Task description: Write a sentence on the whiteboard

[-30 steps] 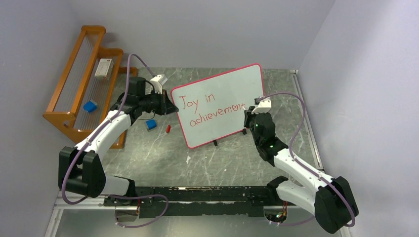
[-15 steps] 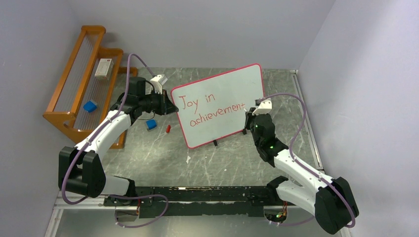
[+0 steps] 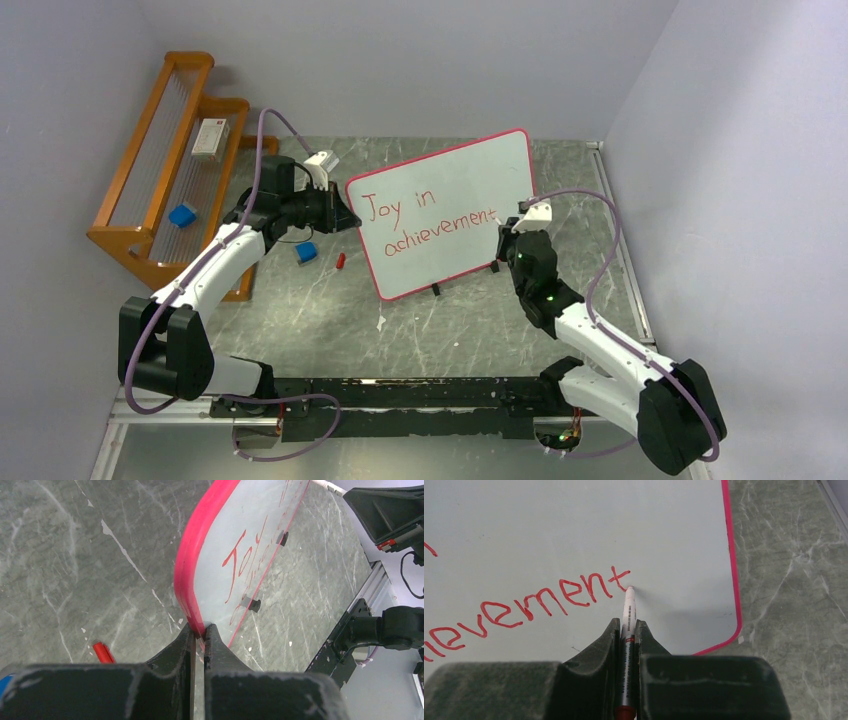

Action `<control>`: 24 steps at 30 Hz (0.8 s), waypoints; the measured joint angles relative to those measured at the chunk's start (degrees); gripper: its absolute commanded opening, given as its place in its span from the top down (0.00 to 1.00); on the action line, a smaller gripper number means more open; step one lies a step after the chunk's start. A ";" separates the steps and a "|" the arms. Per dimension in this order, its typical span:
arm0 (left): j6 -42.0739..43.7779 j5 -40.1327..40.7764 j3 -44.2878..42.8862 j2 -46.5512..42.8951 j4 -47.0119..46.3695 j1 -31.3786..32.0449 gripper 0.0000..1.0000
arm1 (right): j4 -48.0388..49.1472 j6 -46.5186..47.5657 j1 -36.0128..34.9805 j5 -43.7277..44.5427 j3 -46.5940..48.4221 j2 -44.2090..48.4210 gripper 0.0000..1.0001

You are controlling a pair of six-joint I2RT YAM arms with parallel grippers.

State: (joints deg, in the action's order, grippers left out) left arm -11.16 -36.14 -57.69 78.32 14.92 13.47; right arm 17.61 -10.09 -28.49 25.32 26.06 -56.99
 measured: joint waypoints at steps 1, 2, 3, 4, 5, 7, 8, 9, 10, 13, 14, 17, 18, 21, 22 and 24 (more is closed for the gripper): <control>0.00 0.00 0.00 0.00 0.00 0.00 0.95 | -0.02 0.00 0.00 0.02 0.00 0.28 1.00; 0.00 0.00 0.00 0.00 0.00 0.00 0.95 | -0.02 0.00 0.02 0.09 -0.07 0.74 1.00; 0.00 0.00 0.00 0.00 0.00 0.00 0.95 | -0.02 -0.02 0.02 0.20 -0.13 1.36 1.00; 0.00 0.00 0.00 0.00 0.00 0.00 0.95 | -0.02 -0.02 0.02 0.42 -0.20 2.03 1.00; 0.00 0.00 0.00 0.00 0.00 0.00 0.95 | 0.00 -0.02 0.02 0.70 -0.28 2.67 1.00; 0.00 0.00 0.00 0.00 0.00 0.00 0.95 | 0.07 -0.02 0.04 1.31 -0.42 3.69 1.00; 0.00 -0.02 0.00 0.00 0.00 0.00 0.95 | 0.07 -0.02 0.04 1.55 -0.44 3.93 1.00; 0.00 0.00 0.00 0.00 0.00 0.00 0.95 | 0.09 -0.02 0.11 1.68 -0.44 3.98 1.00; 0.00 0.00 0.00 0.00 0.00 0.00 0.95 | 0.09 -0.04 0.20 1.70 -0.46 3.96 1.00; 0.00 0.00 0.00 0.00 0.00 0.00 0.95 | 0.09 -0.07 0.66 1.68 -0.48 3.63 1.00; 0.00 -0.02 0.00 0.00 0.00 0.00 0.95 | 0.09 -0.09 0.79 1.66 -0.48 3.56 1.00; 0.00 0.00 0.00 0.00 0.00 0.00 0.95 | 0.13 -0.17 1.18 1.44 -0.48 3.19 1.00; 0.00 0.00 0.00 0.00 0.00 0.00 0.95 | 0.15 -0.20 1.27 1.38 -0.48 3.02 1.00; 0.00 -0.02 0.00 0.00 0.00 0.00 0.95 | 0.15 -0.28 1.68 0.96 -0.48 2.19 1.00; 0.00 -0.02 0.00 0.00 0.00 0.00 0.95 | 0.24 -0.33 1.81 0.83 -0.48 1.97 1.00; 0.00 -0.02 0.00 0.00 0.00 0.00 0.95 | 0.57 -0.42 2.05 0.61 -0.50 1.53 1.00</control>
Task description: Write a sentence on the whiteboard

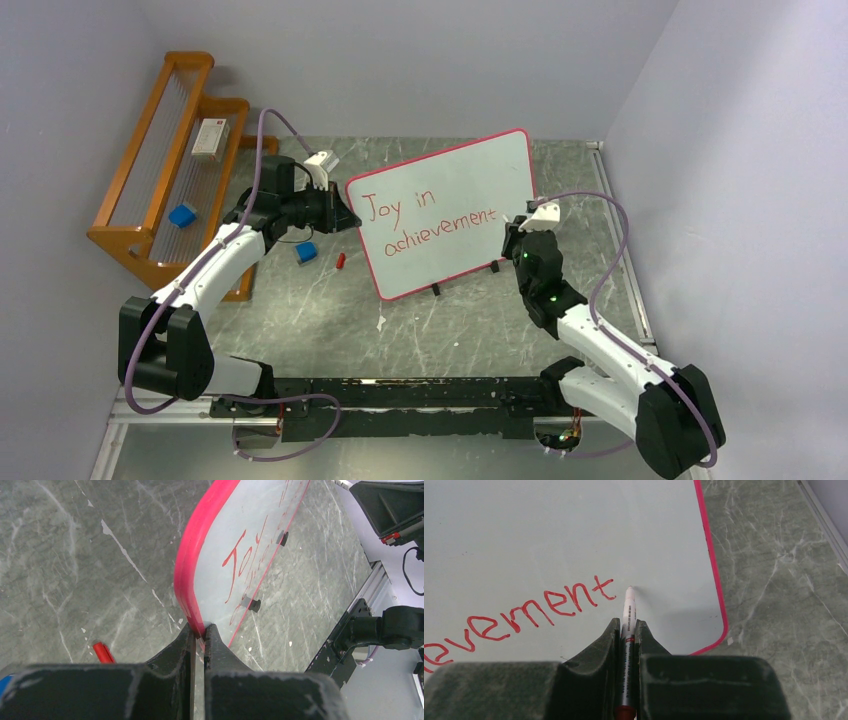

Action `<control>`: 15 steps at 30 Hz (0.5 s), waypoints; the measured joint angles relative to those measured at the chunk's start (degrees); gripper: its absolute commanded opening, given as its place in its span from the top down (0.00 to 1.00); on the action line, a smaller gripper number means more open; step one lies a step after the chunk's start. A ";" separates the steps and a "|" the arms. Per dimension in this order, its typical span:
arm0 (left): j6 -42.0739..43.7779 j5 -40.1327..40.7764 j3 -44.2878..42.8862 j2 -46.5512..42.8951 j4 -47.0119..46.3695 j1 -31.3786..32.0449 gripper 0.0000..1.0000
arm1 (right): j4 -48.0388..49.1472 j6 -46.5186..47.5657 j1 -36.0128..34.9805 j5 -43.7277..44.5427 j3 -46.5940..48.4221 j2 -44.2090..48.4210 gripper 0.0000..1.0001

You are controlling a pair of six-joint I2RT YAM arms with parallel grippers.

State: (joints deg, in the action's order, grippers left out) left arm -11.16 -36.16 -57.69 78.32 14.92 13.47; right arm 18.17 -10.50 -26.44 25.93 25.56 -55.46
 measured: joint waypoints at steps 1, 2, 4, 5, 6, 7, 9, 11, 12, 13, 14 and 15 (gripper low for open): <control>0.00 0.00 0.00 0.00 0.00 0.00 0.95 | 0.33 -0.02 0.13 -0.11 -0.09 -0.17 1.00; 0.00 0.00 0.00 0.00 0.00 0.00 0.95 | 0.63 -0.04 0.24 -0.31 -0.22 -0.33 1.00; 0.00 0.00 0.00 0.00 0.00 0.00 0.95 | 1.09 -0.11 0.42 -0.74 -0.44 -0.72 1.00; 0.00 0.00 0.00 0.00 0.00 0.00 0.95 | 1.25 -0.17 0.50 -0.90 -0.50 -0.96 1.00; 0.00 0.00 0.00 0.02 0.00 0.00 0.95 | 1.31 -0.22 0.59 -1.05 -0.50 -1.25 1.00; 0.00 0.02 0.00 0.02 0.00 0.00 0.95 | 1.38 -0.22 0.68 -1.14 -0.50 -1.49 1.00; 0.00 0.00 0.00 0.02 0.00 0.00 0.95 | 1.62 -0.24 0.79 -1.33 -0.52 -1.88 1.00; 0.00 0.00 0.00 0.02 0.00 0.00 0.95 | 1.75 -0.26 0.87 -1.42 -0.52 -1.92 1.00; 0.00 0.00 0.00 0.02 0.00 0.00 0.95 | 1.77 -0.24 0.90 -1.44 -0.52 -1.92 1.00; 0.00 0.00 0.00 0.02 0.00 0.00 0.95 | 1.77 -0.24 0.90 -1.49 -0.52 -1.92 1.00; 0.00 0.00 0.00 0.02 0.00 0.00 0.95 | 1.77 -0.24 0.94 -1.53 -0.52 -1.92 1.00; 0.00 0.00 0.00 0.02 0.00 0.00 0.95 | 1.77 -0.24 0.98 -1.53 -0.52 -1.90 1.00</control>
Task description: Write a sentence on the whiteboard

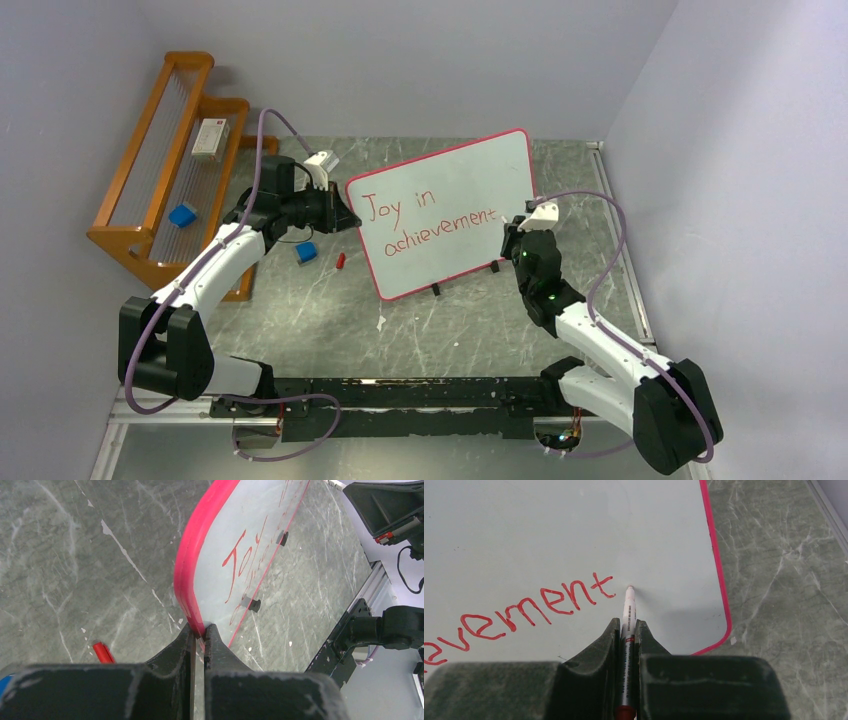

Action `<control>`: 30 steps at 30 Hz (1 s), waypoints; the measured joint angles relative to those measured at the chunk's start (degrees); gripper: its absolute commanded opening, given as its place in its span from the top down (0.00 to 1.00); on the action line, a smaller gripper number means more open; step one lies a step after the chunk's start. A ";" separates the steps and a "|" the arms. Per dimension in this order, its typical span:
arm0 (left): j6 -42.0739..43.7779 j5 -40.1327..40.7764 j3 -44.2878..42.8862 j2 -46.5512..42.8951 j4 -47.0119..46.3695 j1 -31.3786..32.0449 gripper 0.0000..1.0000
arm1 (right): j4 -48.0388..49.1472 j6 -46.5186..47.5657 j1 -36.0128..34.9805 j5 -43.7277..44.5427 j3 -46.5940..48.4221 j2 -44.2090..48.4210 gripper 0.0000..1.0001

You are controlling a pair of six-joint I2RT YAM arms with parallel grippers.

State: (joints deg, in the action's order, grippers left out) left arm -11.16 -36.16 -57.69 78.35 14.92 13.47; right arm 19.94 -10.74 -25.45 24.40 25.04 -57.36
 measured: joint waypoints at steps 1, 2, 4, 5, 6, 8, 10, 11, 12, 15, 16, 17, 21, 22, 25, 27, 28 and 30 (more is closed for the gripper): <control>0.00 0.00 0.00 0.00 0.00 0.00 0.95 | 0.00 0.00 0.00 0.00 0.00 0.00 1.00; 0.00 0.00 0.00 0.00 0.00 0.00 0.95 | 0.00 0.00 0.00 0.00 0.00 0.00 1.00; 0.00 0.00 0.00 0.00 0.00 0.00 0.95 | 0.00 0.02 0.00 0.00 0.00 0.00 1.00; 0.00 0.00 0.00 0.00 0.00 0.00 0.95 | 0.00 0.02 0.00 0.00 0.00 0.00 1.00; 0.00 0.00 0.00 0.00 0.00 0.00 0.95 | 0.00 0.00 0.00 0.00 0.00 0.00 1.00; 0.00 0.00 0.00 0.00 0.00 0.00 0.95 | -0.02 0.02 0.00 0.00 0.00 0.00 1.00; 0.00 0.00 0.00 0.00 0.00 0.00 0.95 | -0.07 0.02 0.00 0.00 0.00 0.00 1.00; -0.02 0.00 0.00 0.00 0.00 0.00 0.95 | -0.13 0.02 0.00 0.00 0.00 0.02 1.00; -0.02 0.00 0.00 0.00 0.00 0.00 0.95 | -0.37 0.02 0.02 -0.02 0.02 0.17 1.00; -0.02 0.00 0.00 0.00 0.00 0.00 0.95 | -1.95 -0.15 0.02 -0.04 0.02 1.79 1.00; -0.02 0.00 0.00 0.00 0.00 0.00 0.95 | -2.56 -0.28 0.04 -0.07 0.04 2.71 1.00; -0.04 0.00 0.00 -0.02 0.00 0.00 0.95 | -3.30 -0.50 0.07 -0.13 0.13 3.76 1.00; -0.22 0.00 0.00 -0.02 -0.02 0.00 0.93 | -6.29 -1.16 0.11 -0.72 0.85 8.07 1.00; -0.24 0.00 0.00 -0.02 -0.02 0.00 0.90 | -6.97 -1.27 0.11 -0.83 1.07 8.96 1.00; -0.44 0.00 0.00 -0.04 -0.07 0.00 0.80 | -9.27 -1.70 0.11 -1.31 1.97 11.91 1.00; -0.44 0.13 0.00 -0.13 -0.09 0.00 0.71 | -10.93 -1.97 0.11 -1.64 2.71 13.46 1.00; -0.46 0.52 0.00 -0.28 -0.11 -0.02 0.67 | -11.76 -2.05 0.13 -1.81 3.06 14.21 1.00; -0.66 1.57 0.00 -0.87 -0.02 -0.26 0.59 | -13.14 -2.14 0.13 -2.16 3.50 15.61 1.00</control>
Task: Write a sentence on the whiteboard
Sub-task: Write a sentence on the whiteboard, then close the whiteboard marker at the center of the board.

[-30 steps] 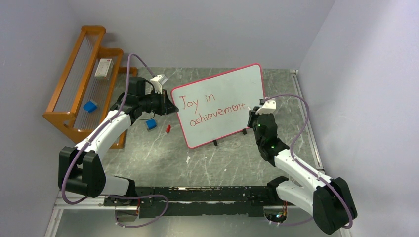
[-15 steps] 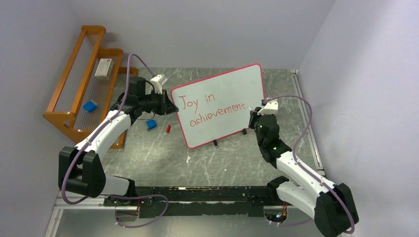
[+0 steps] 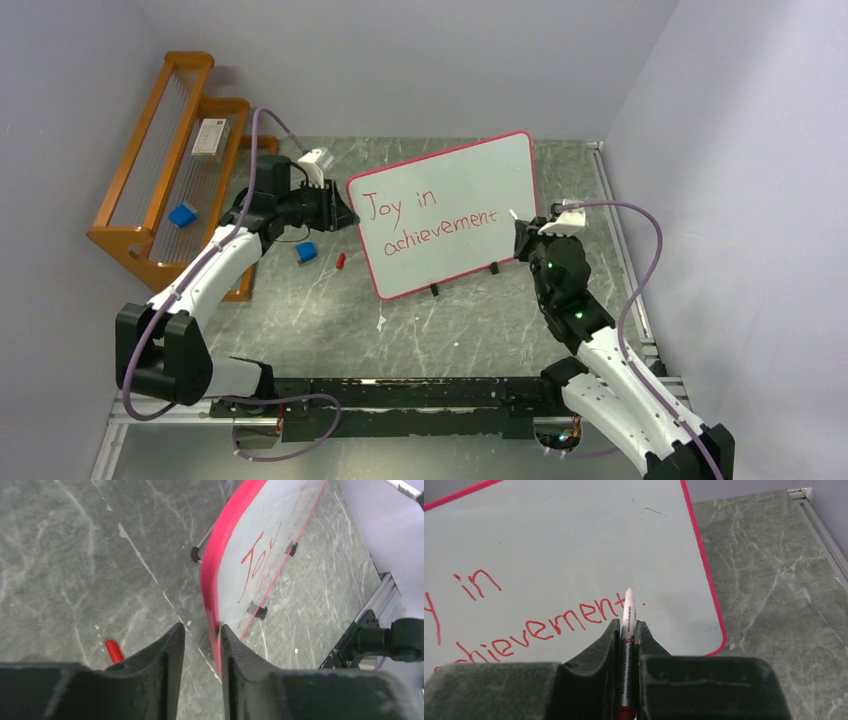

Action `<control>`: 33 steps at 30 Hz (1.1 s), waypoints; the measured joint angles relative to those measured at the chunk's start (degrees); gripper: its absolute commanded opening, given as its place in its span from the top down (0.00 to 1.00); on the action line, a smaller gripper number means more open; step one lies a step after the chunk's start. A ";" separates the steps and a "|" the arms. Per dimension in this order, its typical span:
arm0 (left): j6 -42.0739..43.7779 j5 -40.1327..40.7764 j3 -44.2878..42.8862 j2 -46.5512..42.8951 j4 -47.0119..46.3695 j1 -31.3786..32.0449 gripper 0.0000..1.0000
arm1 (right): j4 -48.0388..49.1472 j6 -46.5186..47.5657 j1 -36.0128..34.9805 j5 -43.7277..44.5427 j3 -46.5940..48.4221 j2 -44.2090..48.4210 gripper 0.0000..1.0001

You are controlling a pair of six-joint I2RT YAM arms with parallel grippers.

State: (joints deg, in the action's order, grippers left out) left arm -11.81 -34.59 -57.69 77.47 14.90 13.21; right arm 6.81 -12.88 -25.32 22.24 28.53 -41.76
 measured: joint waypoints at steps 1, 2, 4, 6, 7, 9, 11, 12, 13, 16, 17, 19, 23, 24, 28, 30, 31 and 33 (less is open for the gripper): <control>-0.13 0.61 -0.02 -0.50 0.07 -0.17 0.57 | -0.90 -0.04 0.00 -0.11 0.24 0.79 1.00; -0.20 1.42 -0.04 -1.29 0.24 -0.39 0.54 | -1.70 -0.07 0.00 -0.26 0.52 1.49 1.00; -0.37 2.75 -0.48 -3.19 1.07 -0.61 0.50 | -3.19 -0.17 0.02 -0.59 1.11 2.80 1.00; -0.59 4.24 -1.31 -5.66 1.46 -0.63 0.47 | -4.50 -0.26 0.02 -0.98 1.64 4.00 1.00; -0.66 4.96 -1.64 -6.84 1.60 -0.63 0.46 | -5.20 -0.37 0.02 -1.22 1.86 4.70 1.00; -0.96 7.30 -1.75 -9.97 1.99 -0.63 0.45 | -6.80 -0.44 0.02 -1.77 2.43 5.95 1.00; -1.29 10.21 -1.73 -13.14 3.13 -0.66 0.43 | -8.17 -0.48 0.02 -2.14 3.19 6.86 1.00; -1.55 12.02 -1.66 -14.62 3.93 -0.63 0.43 | -8.79 -0.52 0.04 -2.40 3.56 7.32 1.00; -1.84 13.99 -1.44 -15.93 4.74 -0.66 0.42 | -9.25 -0.61 0.04 -2.58 3.89 7.78 1.00; -2.95 19.96 0.37 -18.40 7.30 -0.66 0.40 | -11.23 -0.79 0.04 -3.41 5.01 9.35 1.00; -3.32 21.55 1.14 -18.75 8.26 -0.66 0.40 | -11.89 -0.83 0.04 -3.61 5.44 9.79 1.00; -4.17 24.72 3.19 -18.95 10.36 -0.66 0.40 | -13.14 -0.85 0.04 -4.09 6.45 10.67 1.00; -5.68 28.48 7.63 -17.49 13.77 -0.66 0.41 | -15.56 -0.85 0.04 -5.18 8.74 13.62 1.00; -6.05 29.03 8.48 -16.61 14.36 -0.66 0.42 | -16.02 -0.83 0.04 -5.33 9.22 14.27 1.00; -6.80 29.40 9.77 -10.78 15.10 -0.66 0.52 | -17.05 -0.83 0.04 -6.19 10.60 17.25 1.00; -7.08 29.00 9.77 -7.41 14.84 -0.66 0.56 | -17.42 -0.81 0.04 -6.27 10.60 18.38 1.00; -7.10 28.70 9.77 -5.60 14.73 -0.66 0.57 | -17.51 -0.81 0.04 -6.27 10.47 19.04 1.00; -7.10 27.87 9.77 -1.73 14.34 -0.63 0.58 | -17.62 -0.79 0.04 -6.23 10.16 19.93 1.00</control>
State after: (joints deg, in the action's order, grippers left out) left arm -18.92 -6.72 -47.92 75.75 29.23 12.58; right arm -10.81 -13.67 -25.28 16.01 38.70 -21.82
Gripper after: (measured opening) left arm 0.438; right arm 0.108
